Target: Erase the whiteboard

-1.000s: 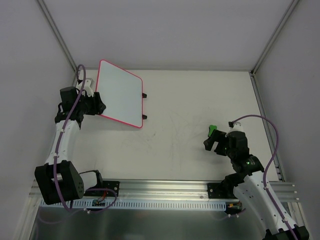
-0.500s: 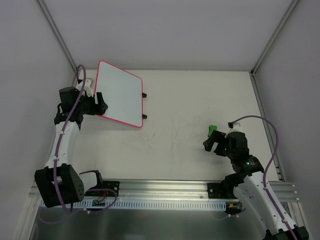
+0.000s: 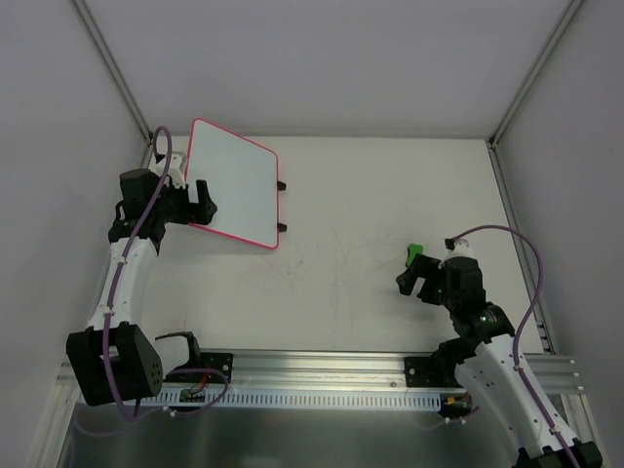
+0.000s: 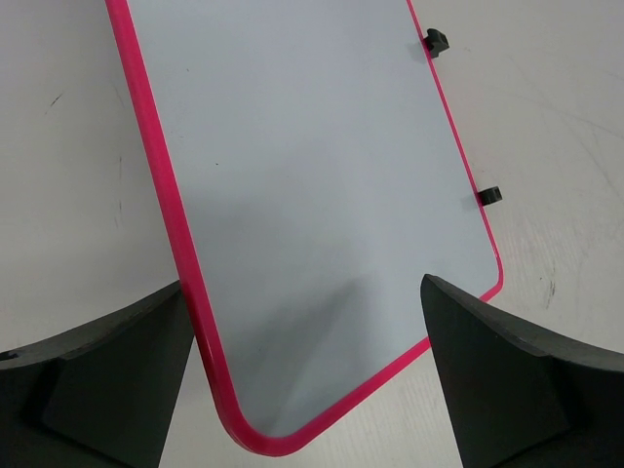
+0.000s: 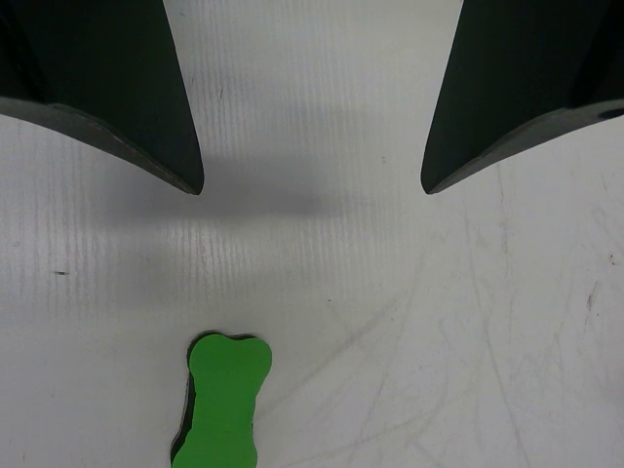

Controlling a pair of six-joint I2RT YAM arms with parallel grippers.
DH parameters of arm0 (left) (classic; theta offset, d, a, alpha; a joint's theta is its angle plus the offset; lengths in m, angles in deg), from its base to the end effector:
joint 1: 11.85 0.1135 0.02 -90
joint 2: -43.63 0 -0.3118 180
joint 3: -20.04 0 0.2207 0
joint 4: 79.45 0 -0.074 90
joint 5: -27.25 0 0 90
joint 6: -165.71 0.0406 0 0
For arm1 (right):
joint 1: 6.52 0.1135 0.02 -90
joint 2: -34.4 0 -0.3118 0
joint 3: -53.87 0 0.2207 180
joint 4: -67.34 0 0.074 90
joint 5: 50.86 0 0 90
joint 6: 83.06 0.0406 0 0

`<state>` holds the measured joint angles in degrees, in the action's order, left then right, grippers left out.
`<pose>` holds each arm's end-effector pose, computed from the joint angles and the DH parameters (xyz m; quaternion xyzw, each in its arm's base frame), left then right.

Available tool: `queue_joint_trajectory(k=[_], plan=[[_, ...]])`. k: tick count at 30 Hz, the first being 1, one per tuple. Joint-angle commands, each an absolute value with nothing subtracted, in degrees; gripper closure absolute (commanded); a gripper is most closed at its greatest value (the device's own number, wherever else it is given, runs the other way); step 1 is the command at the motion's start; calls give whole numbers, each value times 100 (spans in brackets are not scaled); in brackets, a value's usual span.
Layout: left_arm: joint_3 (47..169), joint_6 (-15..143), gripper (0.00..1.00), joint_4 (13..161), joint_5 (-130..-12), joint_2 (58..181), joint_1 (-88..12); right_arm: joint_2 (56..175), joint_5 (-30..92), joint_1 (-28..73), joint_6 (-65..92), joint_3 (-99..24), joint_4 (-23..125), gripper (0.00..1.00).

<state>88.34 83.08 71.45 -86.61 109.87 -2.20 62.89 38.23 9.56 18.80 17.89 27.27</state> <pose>0.2136 0.0197 0.3563 0.0913 0.8364 -0.0987 0.5314 0.0588 0.0176 0.2293 -0.0361 0.8763 0.1227 0.4645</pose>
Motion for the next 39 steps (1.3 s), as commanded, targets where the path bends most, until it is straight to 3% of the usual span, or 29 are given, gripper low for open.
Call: queue_joint_trajectory(k=[1,39], plan=[[8995,8309,3,7151,-8490,10841,-280,6288,3808,948,1943,1797,2775,1],[9100,8213,1,7045,-7489,10551,-359,6235,3817,948,1960,1823,2766,1]])
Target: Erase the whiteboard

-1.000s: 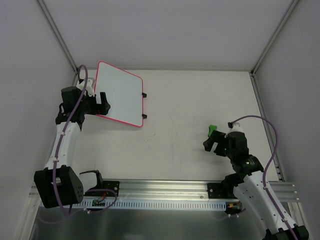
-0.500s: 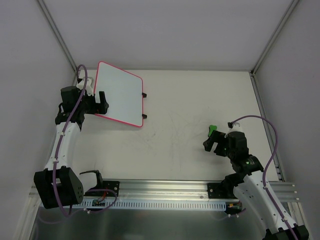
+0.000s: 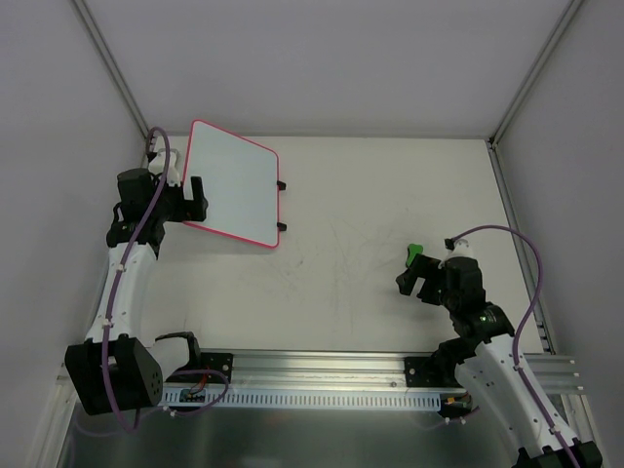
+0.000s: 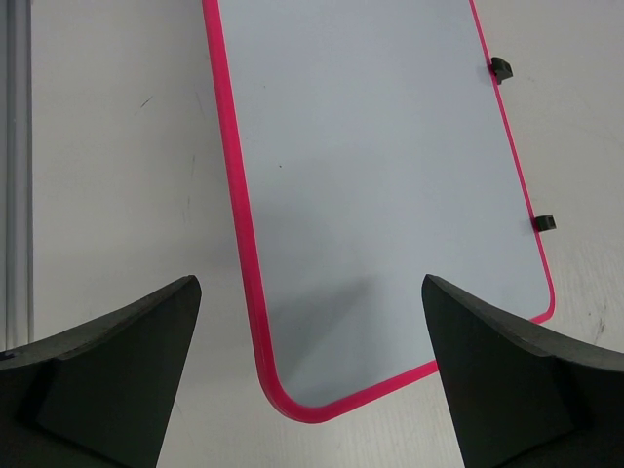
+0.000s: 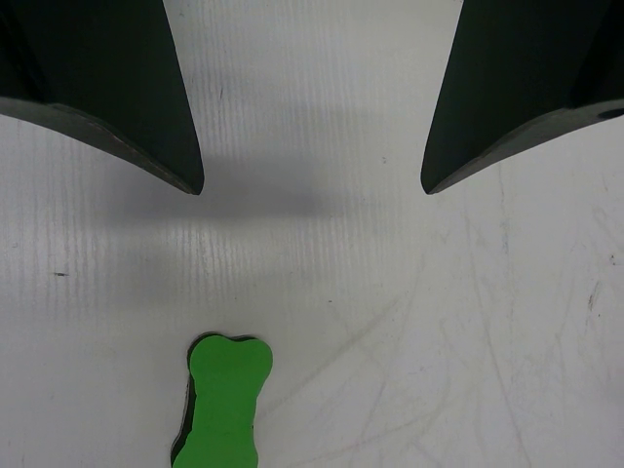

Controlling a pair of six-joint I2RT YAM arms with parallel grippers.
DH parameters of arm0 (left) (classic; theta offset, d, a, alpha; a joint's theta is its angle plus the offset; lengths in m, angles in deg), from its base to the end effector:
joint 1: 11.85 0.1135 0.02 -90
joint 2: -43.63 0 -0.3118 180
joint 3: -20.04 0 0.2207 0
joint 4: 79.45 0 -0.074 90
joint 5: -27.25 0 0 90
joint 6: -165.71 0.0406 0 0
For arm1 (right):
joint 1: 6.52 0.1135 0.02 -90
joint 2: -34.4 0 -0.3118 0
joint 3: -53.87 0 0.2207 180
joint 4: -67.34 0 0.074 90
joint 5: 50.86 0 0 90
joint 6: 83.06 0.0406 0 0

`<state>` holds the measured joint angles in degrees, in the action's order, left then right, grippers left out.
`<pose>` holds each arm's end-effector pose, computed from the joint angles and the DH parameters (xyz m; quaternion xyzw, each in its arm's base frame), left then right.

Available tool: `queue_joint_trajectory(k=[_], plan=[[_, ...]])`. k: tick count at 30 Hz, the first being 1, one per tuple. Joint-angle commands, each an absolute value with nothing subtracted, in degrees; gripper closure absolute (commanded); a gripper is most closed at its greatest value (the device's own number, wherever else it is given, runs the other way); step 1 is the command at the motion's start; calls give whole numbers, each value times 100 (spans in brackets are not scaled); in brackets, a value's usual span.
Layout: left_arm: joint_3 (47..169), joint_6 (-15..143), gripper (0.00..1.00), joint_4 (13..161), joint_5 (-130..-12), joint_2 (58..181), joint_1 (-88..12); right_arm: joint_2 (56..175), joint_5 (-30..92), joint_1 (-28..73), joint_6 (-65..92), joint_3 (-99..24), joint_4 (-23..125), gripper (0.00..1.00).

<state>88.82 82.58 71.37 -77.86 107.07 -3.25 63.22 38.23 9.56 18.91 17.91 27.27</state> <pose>0.2032 0.0200 0.3672 0.0592 0.8316 -0.0363 0.5510 0.0594 0.0178 0.2289 -0.0353 0.8778 0.1225 0.4618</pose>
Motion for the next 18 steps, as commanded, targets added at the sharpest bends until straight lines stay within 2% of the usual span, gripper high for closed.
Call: queue_joint_trajectory(k=[1,7,10,18], plan=[[9100,8195,2,7045,-7436,10542,-350,6218,3817,939,1960,1823,2766,1],[9197,8019,1,7001,-7180,10358,-350,6095,3922,939,1917,1657,2652,1],[9451,7914,1,6826,-7110,10095,-350,6112,4413,948,1662,1262,2450,1],[10575,7659,1,5956,-7285,9576,-350,6525,5574,948,232,-1081,1870,1]])
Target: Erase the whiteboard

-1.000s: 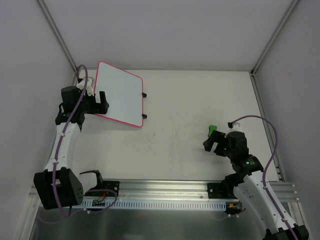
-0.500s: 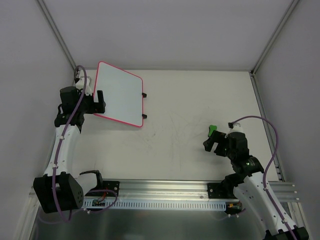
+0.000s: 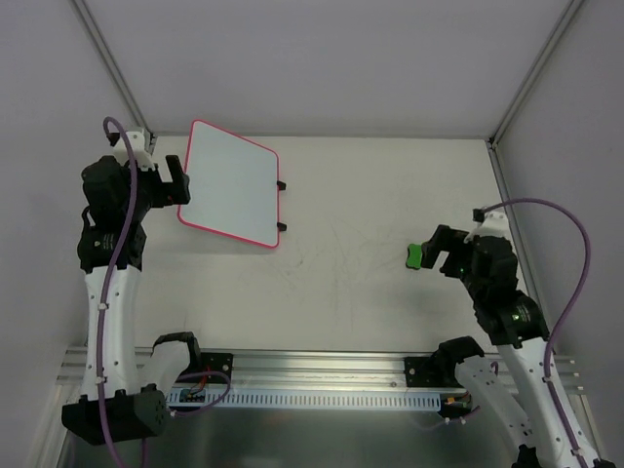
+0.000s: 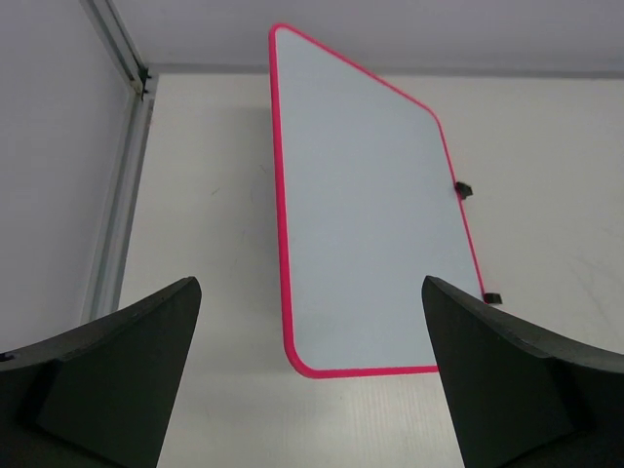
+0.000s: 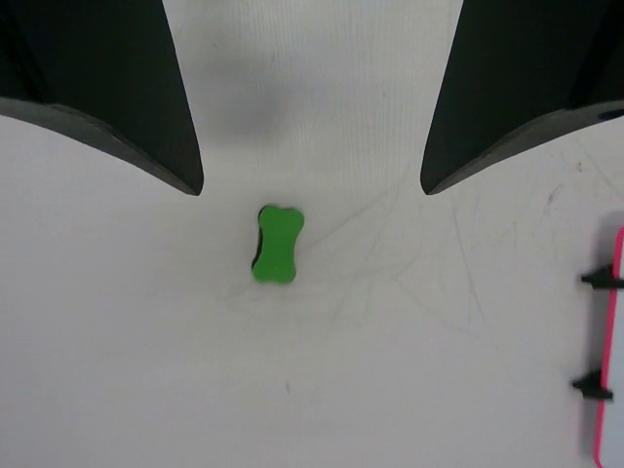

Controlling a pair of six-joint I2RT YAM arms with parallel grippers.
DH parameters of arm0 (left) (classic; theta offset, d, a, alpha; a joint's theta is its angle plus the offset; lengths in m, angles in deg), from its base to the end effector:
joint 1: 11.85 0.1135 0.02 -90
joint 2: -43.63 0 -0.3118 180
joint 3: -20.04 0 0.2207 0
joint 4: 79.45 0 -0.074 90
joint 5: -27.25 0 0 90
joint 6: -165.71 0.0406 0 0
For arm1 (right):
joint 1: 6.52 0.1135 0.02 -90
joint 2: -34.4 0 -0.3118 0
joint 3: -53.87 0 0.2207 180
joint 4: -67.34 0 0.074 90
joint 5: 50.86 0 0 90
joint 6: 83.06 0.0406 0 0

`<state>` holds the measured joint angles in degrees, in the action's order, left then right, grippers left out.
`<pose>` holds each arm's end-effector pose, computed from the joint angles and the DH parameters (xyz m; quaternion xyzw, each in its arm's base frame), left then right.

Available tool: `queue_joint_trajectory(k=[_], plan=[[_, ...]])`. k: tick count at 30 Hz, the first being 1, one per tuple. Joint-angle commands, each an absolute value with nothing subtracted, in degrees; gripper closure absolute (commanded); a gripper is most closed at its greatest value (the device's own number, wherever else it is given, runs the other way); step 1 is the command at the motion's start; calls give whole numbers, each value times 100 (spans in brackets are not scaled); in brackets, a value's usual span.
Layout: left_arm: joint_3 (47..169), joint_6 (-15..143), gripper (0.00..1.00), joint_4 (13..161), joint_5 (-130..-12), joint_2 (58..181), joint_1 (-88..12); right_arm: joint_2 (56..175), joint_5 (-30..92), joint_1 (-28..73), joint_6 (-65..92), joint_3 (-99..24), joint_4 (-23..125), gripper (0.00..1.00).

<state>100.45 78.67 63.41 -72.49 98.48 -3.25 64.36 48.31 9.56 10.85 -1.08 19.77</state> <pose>0.1506 0.0158 0.4408 0.0156 0.7737 -0.0020 0.6333 0.0549 0.0091 0.3186 -0.0438 0.8292 0.0305 0.5564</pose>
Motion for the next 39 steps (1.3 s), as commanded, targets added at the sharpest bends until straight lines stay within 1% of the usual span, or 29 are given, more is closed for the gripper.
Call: queue_joint_trajectory(k=[1,3,4,6,7,12,14,18,25,32,39], plan=[[10699,7607,1,5877,-7303,9471,-368,6569,5810,939,72,-1329,1869,1],[11102,7597,1,5605,-7356,9391,-455,6639,5996,939,-253,-1813,1869,1],[11261,7597,1,5508,-7365,9313,-482,6718,6049,948,-629,-2277,1869,1],[11760,7588,1,5228,-7347,9251,-578,6762,6189,948,-886,-2727,1869,1],[11946,7588,1,5130,-7356,9189,-614,6806,6295,939,-1009,-3138,1869,1],[12992,7615,1,4795,-7321,8996,-781,6842,6436,948,-1590,-4082,1878,1],[13160,7606,1,4734,-7294,8899,-842,6807,6419,939,-1652,-4380,1869,1],[13415,7606,1,4716,-7225,8697,-974,6605,6331,948,-1810,-4688,1869,1],[13477,7667,1,4725,-6873,8389,-1141,6385,6305,948,-1986,-4988,1878,1],[13530,7703,1,4716,-6688,8257,-1150,6393,6217,939,-2013,-5094,1966,1],[13504,7755,1,4725,-6442,8134,-1396,6481,6014,948,-1978,-5094,1983,1]])
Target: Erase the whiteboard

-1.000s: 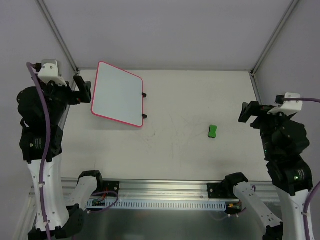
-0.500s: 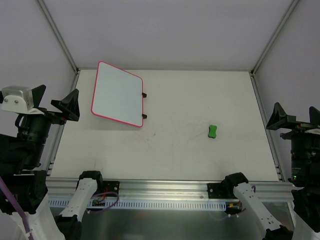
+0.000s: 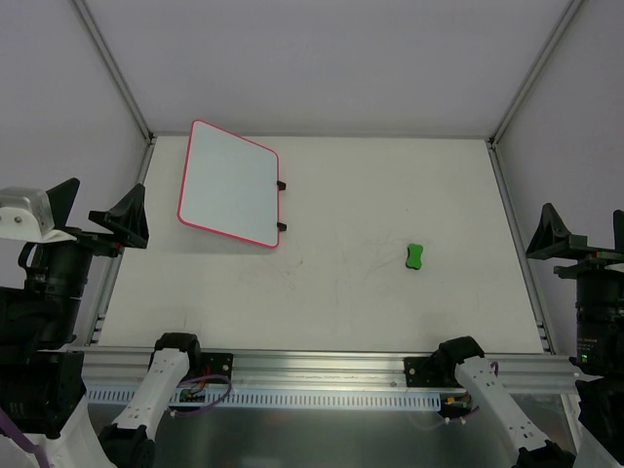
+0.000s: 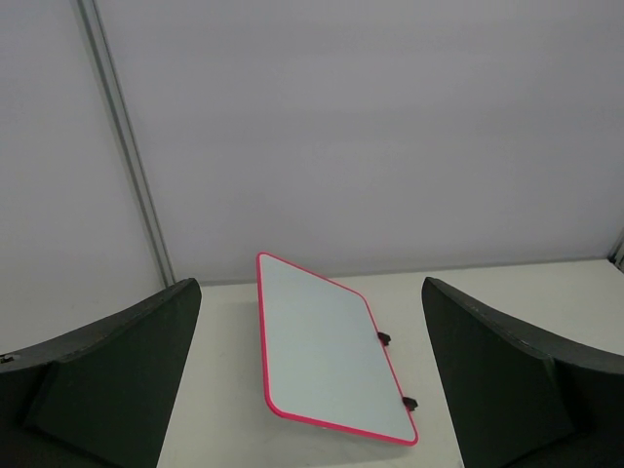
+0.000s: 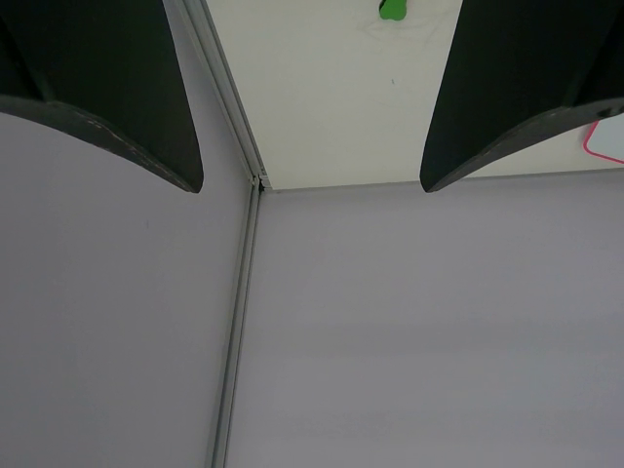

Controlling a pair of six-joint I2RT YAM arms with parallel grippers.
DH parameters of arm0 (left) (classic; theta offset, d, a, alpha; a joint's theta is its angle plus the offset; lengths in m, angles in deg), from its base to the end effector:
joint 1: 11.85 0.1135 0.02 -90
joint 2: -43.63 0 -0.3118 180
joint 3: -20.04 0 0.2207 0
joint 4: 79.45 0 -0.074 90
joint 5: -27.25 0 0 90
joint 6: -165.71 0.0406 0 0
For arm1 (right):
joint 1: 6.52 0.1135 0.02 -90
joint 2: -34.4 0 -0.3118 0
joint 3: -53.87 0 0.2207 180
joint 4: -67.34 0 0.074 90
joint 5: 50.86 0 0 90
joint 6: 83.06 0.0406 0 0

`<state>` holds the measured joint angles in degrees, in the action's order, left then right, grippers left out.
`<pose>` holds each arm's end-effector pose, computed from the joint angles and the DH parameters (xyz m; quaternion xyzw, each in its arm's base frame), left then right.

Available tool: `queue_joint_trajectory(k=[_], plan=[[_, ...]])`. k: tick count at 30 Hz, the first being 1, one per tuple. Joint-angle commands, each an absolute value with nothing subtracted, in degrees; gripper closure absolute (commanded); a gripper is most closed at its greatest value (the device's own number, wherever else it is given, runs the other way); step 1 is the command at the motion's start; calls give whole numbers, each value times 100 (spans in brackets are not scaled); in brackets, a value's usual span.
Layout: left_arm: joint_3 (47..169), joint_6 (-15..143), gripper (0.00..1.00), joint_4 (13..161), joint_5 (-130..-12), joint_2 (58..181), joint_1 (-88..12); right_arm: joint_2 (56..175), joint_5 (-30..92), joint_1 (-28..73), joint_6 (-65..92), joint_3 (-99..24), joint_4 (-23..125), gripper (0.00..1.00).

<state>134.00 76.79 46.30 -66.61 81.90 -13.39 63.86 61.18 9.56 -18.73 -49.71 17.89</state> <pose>-0.0637 -0.0010 0.5623 0.0407 0.5621 -0.0223 0.8257 -0.0819 -0.0395 0.5257 -0.0384 0.5523 -0.1719 0.8148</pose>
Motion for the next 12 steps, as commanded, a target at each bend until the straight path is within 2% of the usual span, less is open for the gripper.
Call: queue_joint_trajectory(k=[1,12], plan=[[13495,7738,1,4725,-6442,8134,-1405,6481,6014,948,-1977,-5094,1984,1],[13390,7703,1,4725,-6495,8222,-1414,6508,5865,948,-1951,-5032,2123,1]])
